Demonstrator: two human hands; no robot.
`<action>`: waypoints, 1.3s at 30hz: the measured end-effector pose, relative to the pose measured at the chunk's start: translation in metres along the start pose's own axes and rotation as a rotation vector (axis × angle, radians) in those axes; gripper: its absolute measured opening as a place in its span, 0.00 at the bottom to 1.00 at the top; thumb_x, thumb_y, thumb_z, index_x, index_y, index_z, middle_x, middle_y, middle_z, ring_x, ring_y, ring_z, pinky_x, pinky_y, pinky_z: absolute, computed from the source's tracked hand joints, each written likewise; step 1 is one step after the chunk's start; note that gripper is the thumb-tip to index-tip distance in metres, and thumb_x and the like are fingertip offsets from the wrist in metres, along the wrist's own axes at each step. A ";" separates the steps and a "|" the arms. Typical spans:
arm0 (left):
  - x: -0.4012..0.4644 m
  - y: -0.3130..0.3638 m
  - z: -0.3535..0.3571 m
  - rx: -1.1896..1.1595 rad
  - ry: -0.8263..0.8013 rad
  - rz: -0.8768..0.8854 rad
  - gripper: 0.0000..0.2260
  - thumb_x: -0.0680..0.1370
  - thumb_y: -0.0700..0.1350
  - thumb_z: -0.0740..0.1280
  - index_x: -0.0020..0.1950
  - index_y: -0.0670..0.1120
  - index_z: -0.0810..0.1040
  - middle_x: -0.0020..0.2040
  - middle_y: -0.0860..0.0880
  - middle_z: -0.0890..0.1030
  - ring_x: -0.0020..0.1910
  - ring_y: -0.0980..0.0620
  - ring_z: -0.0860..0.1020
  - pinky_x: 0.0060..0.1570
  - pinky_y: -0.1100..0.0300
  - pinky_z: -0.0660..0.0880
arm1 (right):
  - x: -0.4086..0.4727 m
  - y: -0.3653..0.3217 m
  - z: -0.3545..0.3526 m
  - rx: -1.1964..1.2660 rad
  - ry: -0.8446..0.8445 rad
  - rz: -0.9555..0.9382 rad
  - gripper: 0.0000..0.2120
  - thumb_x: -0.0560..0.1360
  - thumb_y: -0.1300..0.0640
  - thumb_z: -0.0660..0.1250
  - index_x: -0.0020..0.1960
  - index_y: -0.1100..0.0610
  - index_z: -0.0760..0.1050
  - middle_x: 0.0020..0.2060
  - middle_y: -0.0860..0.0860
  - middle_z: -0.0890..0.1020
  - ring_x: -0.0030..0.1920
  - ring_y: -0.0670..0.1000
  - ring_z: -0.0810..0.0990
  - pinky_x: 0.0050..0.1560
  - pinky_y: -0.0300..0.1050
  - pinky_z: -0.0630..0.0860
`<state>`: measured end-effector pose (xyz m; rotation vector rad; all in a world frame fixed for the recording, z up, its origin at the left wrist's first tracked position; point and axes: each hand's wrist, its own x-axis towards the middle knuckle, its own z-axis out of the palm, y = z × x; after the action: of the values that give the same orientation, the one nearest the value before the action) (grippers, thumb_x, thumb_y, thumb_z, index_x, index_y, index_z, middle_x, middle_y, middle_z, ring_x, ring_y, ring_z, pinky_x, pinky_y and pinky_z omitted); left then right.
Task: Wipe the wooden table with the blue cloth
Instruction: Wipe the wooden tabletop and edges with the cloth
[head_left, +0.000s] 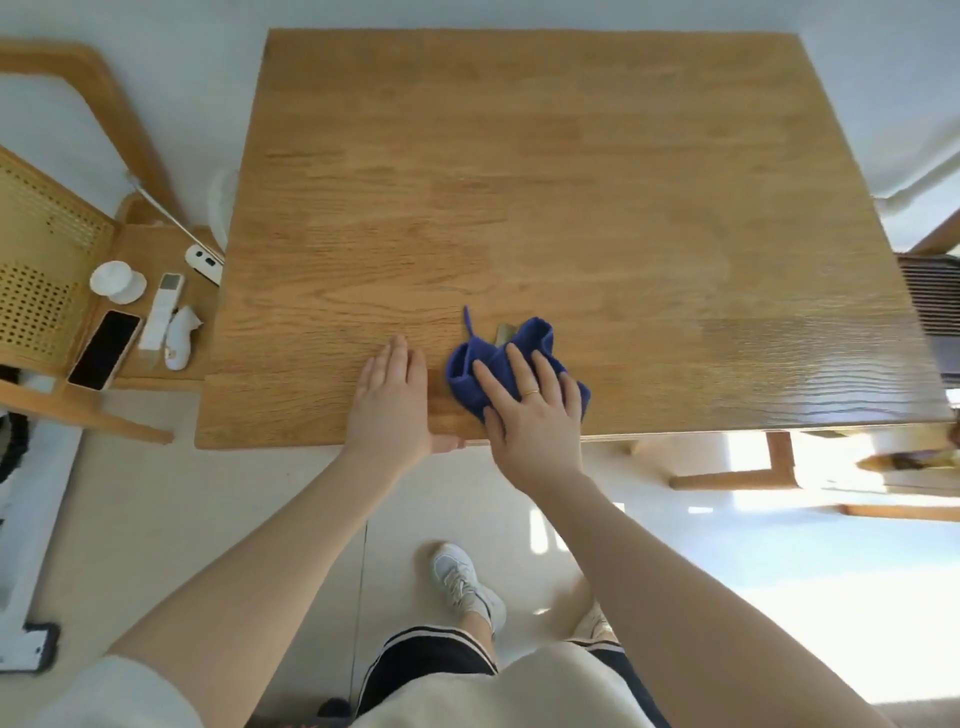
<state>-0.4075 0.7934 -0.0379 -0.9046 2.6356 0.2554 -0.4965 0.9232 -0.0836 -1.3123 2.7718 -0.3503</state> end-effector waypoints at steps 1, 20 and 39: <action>0.000 0.003 -0.003 0.008 -0.021 -0.018 0.52 0.66 0.68 0.68 0.77 0.43 0.47 0.78 0.43 0.45 0.76 0.46 0.46 0.74 0.53 0.45 | -0.001 -0.003 0.000 0.019 -0.018 -0.029 0.21 0.75 0.48 0.53 0.67 0.45 0.70 0.68 0.55 0.72 0.68 0.61 0.68 0.64 0.59 0.64; 0.044 0.254 -0.010 -0.108 -0.052 0.202 0.48 0.71 0.66 0.65 0.77 0.45 0.41 0.77 0.46 0.39 0.76 0.48 0.40 0.73 0.53 0.42 | -0.023 0.292 -0.077 0.016 0.010 0.200 0.21 0.75 0.47 0.54 0.66 0.46 0.71 0.67 0.56 0.73 0.67 0.60 0.70 0.64 0.59 0.65; 0.069 0.324 -0.007 -0.011 -0.096 0.061 0.53 0.66 0.69 0.65 0.76 0.47 0.38 0.76 0.44 0.35 0.76 0.47 0.39 0.73 0.54 0.40 | 0.048 0.409 -0.107 0.052 -0.082 0.298 0.20 0.79 0.45 0.54 0.71 0.42 0.62 0.74 0.54 0.59 0.72 0.61 0.56 0.66 0.59 0.58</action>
<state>-0.6622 1.0059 -0.0385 -0.7951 2.5780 0.3209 -0.8526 1.1563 -0.0706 -0.8631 2.8094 -0.3383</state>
